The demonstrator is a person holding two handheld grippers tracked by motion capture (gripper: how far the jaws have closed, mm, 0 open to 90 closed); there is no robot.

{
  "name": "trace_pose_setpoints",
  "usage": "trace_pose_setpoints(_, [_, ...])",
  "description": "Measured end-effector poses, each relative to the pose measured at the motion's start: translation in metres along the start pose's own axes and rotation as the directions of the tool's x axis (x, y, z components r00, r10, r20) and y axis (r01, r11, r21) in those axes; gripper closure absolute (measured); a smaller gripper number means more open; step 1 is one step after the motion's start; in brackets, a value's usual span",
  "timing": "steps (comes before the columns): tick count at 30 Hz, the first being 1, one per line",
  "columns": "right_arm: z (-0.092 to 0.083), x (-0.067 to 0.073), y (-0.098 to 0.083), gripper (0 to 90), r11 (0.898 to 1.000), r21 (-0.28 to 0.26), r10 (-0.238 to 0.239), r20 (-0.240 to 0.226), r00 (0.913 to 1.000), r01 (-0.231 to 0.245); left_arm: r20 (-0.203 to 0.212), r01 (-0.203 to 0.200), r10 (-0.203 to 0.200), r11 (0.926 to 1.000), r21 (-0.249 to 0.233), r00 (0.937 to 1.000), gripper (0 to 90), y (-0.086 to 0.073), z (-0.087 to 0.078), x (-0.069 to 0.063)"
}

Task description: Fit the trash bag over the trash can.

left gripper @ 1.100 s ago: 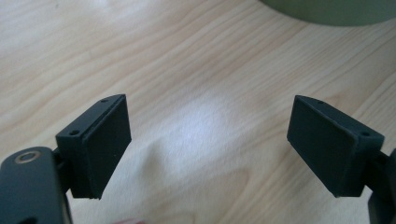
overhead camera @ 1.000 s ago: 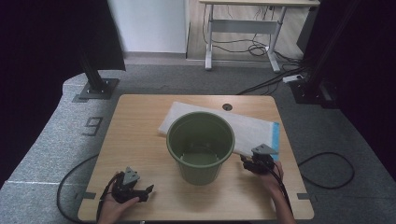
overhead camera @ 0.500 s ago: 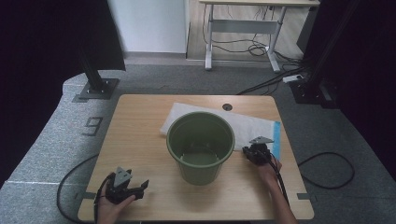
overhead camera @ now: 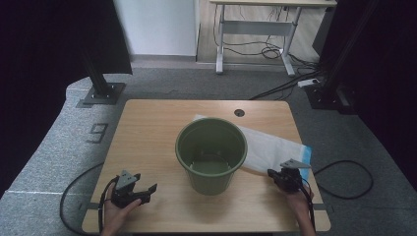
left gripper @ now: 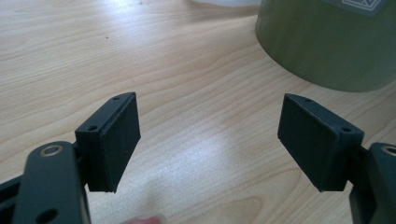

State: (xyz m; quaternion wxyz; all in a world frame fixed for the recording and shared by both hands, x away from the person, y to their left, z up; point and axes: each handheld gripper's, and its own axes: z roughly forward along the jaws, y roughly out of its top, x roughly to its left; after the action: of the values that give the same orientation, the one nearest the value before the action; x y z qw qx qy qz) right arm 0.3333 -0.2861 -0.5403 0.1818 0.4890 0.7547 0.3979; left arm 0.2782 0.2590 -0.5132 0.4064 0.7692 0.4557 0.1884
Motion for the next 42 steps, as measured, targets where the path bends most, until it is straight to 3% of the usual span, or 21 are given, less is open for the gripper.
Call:
trace_pose_setpoints(4, [-0.016,0.011,-0.021,88.1,0.999,0.021,0.032,0.01,0.9994,-0.032,0.001,0.011,-0.011,0.9999,-0.004,0.9999,21.2,-0.002,0.0,0.003])
trace_pose_setpoints(9, [-0.041,0.021,-0.031,87.8,0.999,-0.012,0.034,0.043,0.9985,-0.033,0.004,0.017,-0.017,0.9999,0.001,0.9999,21.3,-0.005,-0.001,0.003])
trace_pose_setpoints(12, [-0.053,0.016,-0.042,87.3,0.997,-0.021,0.071,0.035,0.9968,-0.07,0.026,0.021,-0.021,0.9996,-0.016,0.9995,21.3,-0.001,-0.001,0.001])
trace_pose_setpoints(16, [-0.06,0.01,-0.044,84.0,0.996,-0.023,0.089,0.046,0.995,-0.088,0.001,0.004,-0.004,1.0,-0.004,1.0,20.8,0.002,0.002,-0.003])
trace_pose_setpoints(17, [-0.06,0.01,-0.044,74.6,0.997,-0.02,0.078,0.049,0.9957,-0.077,0.001,-0.004,0.004,1.0,-0.001,1.0,20.7,0.002,0.002,-0.006])
trace_pose_setpoints(20, [-0.057,0.016,-0.039,59.6,0.998,-0.031,0.048,0.064,0.9968,-0.046,0.0,-0.008,0.008,0.9999,0.01,1.0,20.7,0.003,0.006,-0.006])
trace_pose_setpoints(24, [-0.042,0.026,-0.018,44.6,0.996,-0.076,0.058,0.057,0.9967,-0.054,-0.018,-0.015,0.016,0.9991,0.04,0.9997,20.4,0.002,0.014,-0.004])
trace_pose_setpoints(27, [-0.02,0.039,-0.001,38.6,0.998,-0.063,0.016,0.047,0.9988,-0.013,-0.03,-0.007,0.009,0.9988,0.049,0.9995,19.1,0.0,0.017,-0.004])
trace_pose_setpoints(28, [-0.02,0.039,-0.001,38.6,0.998,-0.063,0.016,0.047,0.9988,-0.013,-0.03,-0.007,0.009,0.9988,0.049,0.9995,19.0,0.0,0.017,-0.004])
trace_pose_setpoints(29, [-0.005,0.047,0.006,37.9,0.999,-0.036,-0.013,0.023,0.9997,0.014,-0.039,-0.003,0.005,0.9986,0.053,0.9992,19.0,-0.001,0.017,-0.005])
trace_pose_setpoints(31, [0.009,0.055,0.013,36.5,0.998,-0.011,-0.062,0.001,0.998,0.062,-0.047,-0.004,0.007,0.9983,0.059,0.9989,18.9,-0.003,0.015,-0.005])
trace_pose_setpoints(32, [0.009,0.055,0.013,36.5,0.998,-0.011,-0.062,0.001,0.998,0.062,-0.047,-0.004,0.007,0.9983,0.059,0.9989,18.8,-0.003,0.015,-0.005])
trace_pose_setpoints(33, [0.022,0.061,0.019,37.6,0.994,0.001,-0.105,-0.003,0.9945,0.105,-0.052,-0.006,0.009,0.998,0.063,0.9986,18.8,-0.004,0.014,-0.005])
trace_pose_setpoints(34, [0.022,0.061,0.019,37.6,0.994,0.001,-0.105,-0.003,0.9945,0.105,-0.055,0.001,0.003,0.9982,0.06,0.9985,18.8,-0.005,0.013,-0.005])
trace_pose_setpoints(36, [0.039,0.066,0.025,58.1,0.985,0.04,-0.169,-0.008,0.9857,0.169,-0.075,0.006,-0.001,0.9979,0.064,0.9972,17.2,-0.007,0.01,-0.005])
trace_pose_setpoints(37, [0.039,0.066,0.025,58.1,0.985,0.04,-0.169,-0.008,0.9857,0.169,-0.075,0.006,-0.001,0.9979,0.064,0.9972,17.0,-0.007,0.01,-0.005])
trace_pose_setpoints(38, [0.044,0.066,0.025,73.7,0.979,0.083,-0.186,-0.031,0.9821,0.188,-0.078,0.013,-0.008,0.9979,0.063,0.997,16.9,-0.009,0.008,-0.004])
trace_pose_setpoints(40, [0.042,0.064,0.025,84.3,0.978,0.097,-0.183,-0.028,0.9828,0.185,-0.084,0.017,-0.012,0.9979,0.063,0.9964,16.9,-0.01,0.007,-0.003])
trace_pose_setpoints(42, [0.037,0.061,0.025,88.5,0.982,0.081,-0.168,-0.031,0.9853,0.17,-0.086,0.024,-0.019,0.9978,0.063,0.9961,16.9,-0.011,0.007,-0.002])
